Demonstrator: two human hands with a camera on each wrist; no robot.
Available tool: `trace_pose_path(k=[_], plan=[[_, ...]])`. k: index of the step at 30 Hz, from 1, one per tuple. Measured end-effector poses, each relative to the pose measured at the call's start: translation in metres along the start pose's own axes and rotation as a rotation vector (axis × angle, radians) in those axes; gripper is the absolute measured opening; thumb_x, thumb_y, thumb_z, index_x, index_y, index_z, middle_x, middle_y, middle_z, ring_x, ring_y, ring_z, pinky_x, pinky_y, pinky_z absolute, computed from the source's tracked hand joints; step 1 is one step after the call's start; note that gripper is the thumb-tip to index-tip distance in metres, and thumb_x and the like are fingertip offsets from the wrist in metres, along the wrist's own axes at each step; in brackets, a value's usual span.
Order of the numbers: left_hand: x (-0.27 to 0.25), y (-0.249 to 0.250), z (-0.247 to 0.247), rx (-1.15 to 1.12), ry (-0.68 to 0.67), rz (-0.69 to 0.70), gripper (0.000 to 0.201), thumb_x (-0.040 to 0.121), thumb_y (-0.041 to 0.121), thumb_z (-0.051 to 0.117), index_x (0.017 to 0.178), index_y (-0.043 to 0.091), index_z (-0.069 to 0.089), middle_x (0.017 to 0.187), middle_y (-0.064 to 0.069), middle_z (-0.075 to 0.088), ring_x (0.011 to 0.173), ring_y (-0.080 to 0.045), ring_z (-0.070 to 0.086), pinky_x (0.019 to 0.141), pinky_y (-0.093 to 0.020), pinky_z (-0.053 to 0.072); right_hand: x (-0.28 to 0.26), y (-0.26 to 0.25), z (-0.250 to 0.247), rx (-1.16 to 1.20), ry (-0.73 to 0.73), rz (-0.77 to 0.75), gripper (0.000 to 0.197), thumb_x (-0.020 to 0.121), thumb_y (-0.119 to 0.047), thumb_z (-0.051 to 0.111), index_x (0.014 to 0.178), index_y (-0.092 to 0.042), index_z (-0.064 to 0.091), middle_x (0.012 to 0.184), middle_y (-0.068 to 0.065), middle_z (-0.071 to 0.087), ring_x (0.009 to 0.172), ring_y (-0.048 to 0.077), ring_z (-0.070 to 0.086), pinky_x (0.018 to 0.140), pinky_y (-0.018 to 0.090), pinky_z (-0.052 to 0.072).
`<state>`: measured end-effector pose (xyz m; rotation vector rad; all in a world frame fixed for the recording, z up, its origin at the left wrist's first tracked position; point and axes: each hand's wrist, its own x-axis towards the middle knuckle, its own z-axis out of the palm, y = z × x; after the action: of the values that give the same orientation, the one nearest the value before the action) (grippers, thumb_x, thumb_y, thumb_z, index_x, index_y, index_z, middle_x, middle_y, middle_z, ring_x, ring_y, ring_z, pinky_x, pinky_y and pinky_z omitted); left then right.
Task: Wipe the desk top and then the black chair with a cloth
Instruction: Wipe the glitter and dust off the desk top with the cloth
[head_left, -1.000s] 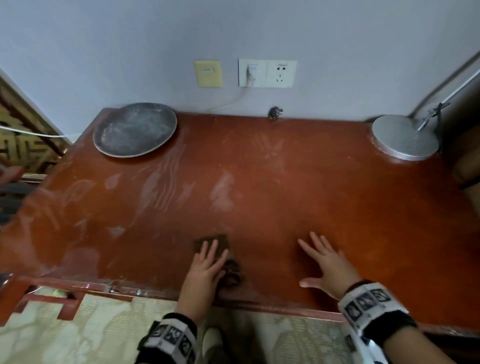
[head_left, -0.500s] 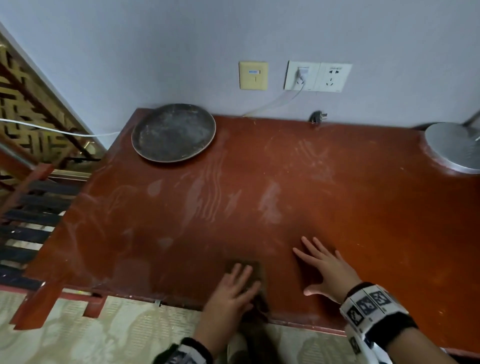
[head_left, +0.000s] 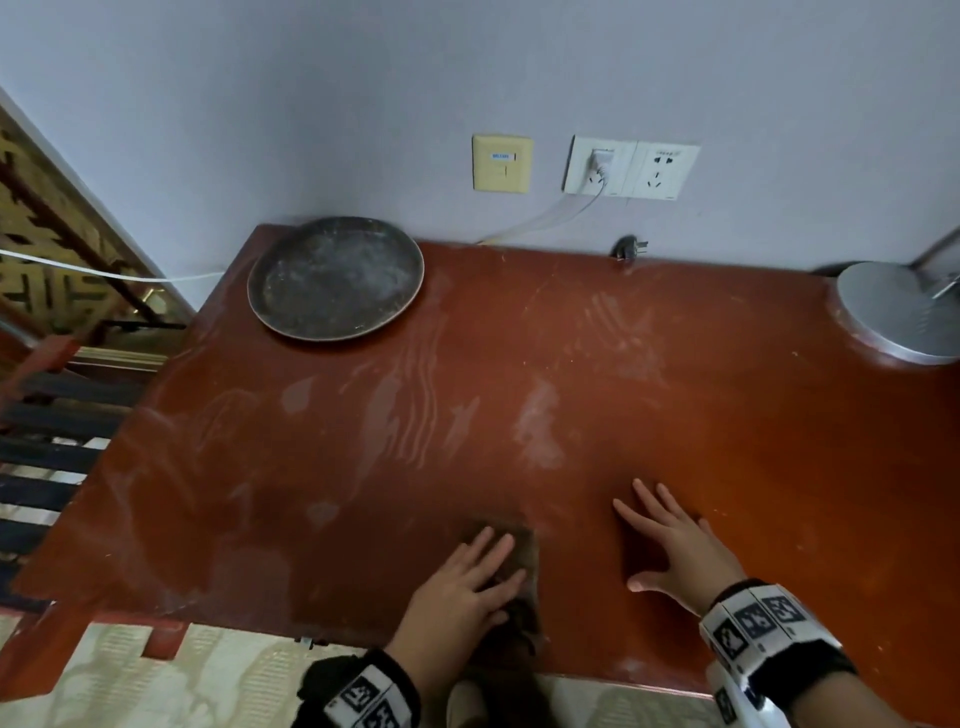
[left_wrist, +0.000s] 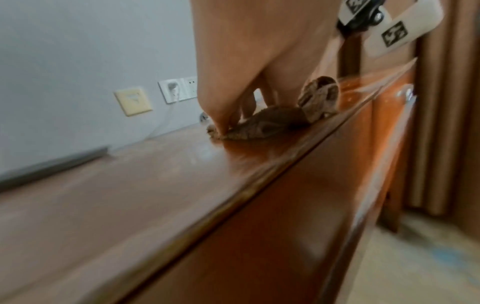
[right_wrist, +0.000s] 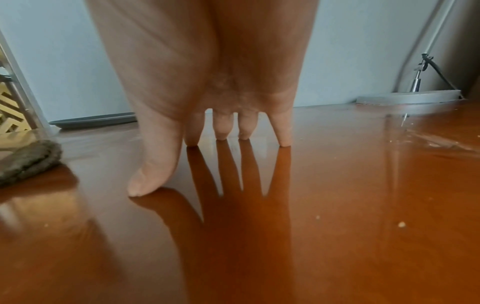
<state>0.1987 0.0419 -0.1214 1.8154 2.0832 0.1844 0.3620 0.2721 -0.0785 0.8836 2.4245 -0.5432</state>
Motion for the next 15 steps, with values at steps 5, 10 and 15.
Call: trace_pose_path(k=[5, 10, 15], plan=[[0.05, 0.035, 0.005, 0.187, -0.131, 0.371, 0.036, 0.072, 0.055, 0.059, 0.108, 0.051, 0.064, 0.133, 0.016, 0.055, 0.125, -0.007, 0.05, 0.096, -0.021, 0.046, 0.002, 0.004, 0.0, -0.008, 0.01, -0.024, 0.092, 0.08, -0.046, 0.066, 0.144, -0.046, 0.001, 0.149, -0.02, -0.023, 0.142, 0.008, -0.018, 0.116, 0.048, 0.006], [0.096, -0.028, -0.056, 0.103, -0.078, -0.017, 0.046, 0.101, 0.03, 0.034, 0.146, 0.031, 0.03, 0.159, 0.0, 0.006, 0.146, -0.019, 0.002, 0.117, -0.033, 0.018, 0.004, 0.012, -0.005, 0.022, 0.013, -0.038, 0.093, 0.079, -0.048, 0.066, 0.144, -0.046, -0.001, 0.145, -0.023, -0.025, 0.132, -0.001, -0.022, 0.117, 0.047, 0.004], [0.137, -0.017, -0.064, 0.023, -0.15, -0.192, 0.05, 0.103, 0.029, 0.031, 0.151, 0.028, 0.016, 0.159, -0.002, -0.008, 0.146, -0.024, -0.009, 0.118, -0.036, 0.008, 0.008, 0.013, -0.017, 0.005, -0.049, -0.055, 0.089, 0.083, -0.042, 0.064, 0.144, -0.045, -0.001, 0.141, -0.021, -0.028, 0.134, 0.003, -0.023, 0.115, 0.049, 0.006]])
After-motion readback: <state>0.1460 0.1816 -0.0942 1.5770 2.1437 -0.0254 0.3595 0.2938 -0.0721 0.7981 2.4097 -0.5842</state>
